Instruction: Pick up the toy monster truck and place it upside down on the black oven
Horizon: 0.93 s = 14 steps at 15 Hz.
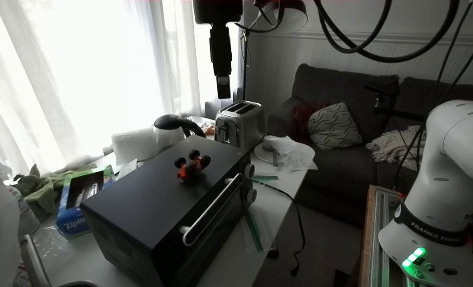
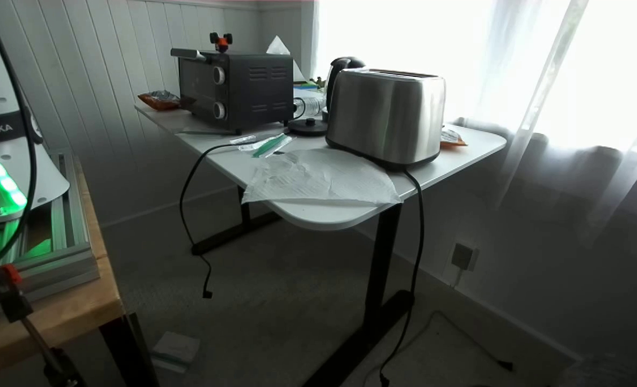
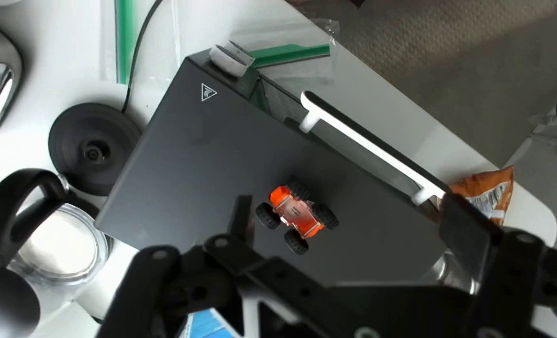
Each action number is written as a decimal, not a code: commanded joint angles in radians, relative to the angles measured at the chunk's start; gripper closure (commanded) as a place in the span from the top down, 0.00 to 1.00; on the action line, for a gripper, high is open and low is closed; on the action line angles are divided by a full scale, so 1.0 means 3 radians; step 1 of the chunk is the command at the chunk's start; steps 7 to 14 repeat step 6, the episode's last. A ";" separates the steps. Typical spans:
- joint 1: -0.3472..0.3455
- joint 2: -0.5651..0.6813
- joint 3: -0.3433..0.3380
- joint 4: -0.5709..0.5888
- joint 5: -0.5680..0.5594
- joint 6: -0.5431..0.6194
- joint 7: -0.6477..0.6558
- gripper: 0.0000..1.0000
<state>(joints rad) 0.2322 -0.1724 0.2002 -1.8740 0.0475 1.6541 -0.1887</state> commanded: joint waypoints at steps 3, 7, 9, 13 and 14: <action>-0.0035 -0.0009 0.0011 0.0031 0.0097 -0.0007 0.0278 1.00; -0.0041 -0.0020 0.0004 0.0032 0.0114 -0.0007 0.0328 1.00; -0.0041 -0.0020 0.0004 0.0032 0.0114 -0.0007 0.0328 1.00; -0.0041 -0.0020 0.0004 0.0032 0.0114 -0.0007 0.0328 1.00; -0.0041 -0.0020 0.0004 0.0032 0.0114 -0.0007 0.0328 1.00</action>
